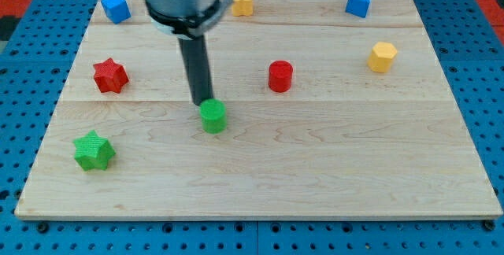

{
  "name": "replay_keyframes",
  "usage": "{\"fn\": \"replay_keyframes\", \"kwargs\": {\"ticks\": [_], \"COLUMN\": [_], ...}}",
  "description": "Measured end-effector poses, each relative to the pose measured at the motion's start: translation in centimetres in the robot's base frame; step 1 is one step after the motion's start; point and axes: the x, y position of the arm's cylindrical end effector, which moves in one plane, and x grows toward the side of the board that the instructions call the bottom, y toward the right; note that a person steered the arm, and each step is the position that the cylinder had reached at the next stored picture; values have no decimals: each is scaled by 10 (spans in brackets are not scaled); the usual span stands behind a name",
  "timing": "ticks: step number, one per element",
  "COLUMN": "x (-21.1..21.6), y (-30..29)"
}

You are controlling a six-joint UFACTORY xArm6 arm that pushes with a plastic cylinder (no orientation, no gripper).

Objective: Push the red circle towards the bottom right of the board

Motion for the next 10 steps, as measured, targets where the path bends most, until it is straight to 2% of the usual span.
{"fn": "replay_keyframes", "kwargs": {"ticks": [2, 3, 4, 6, 7, 8, 9, 10], "x": [65, 60, 26, -78, -78, -21, -69, -85], "y": [30, 37, 29, 60, 161, 192, 203, 171]}}
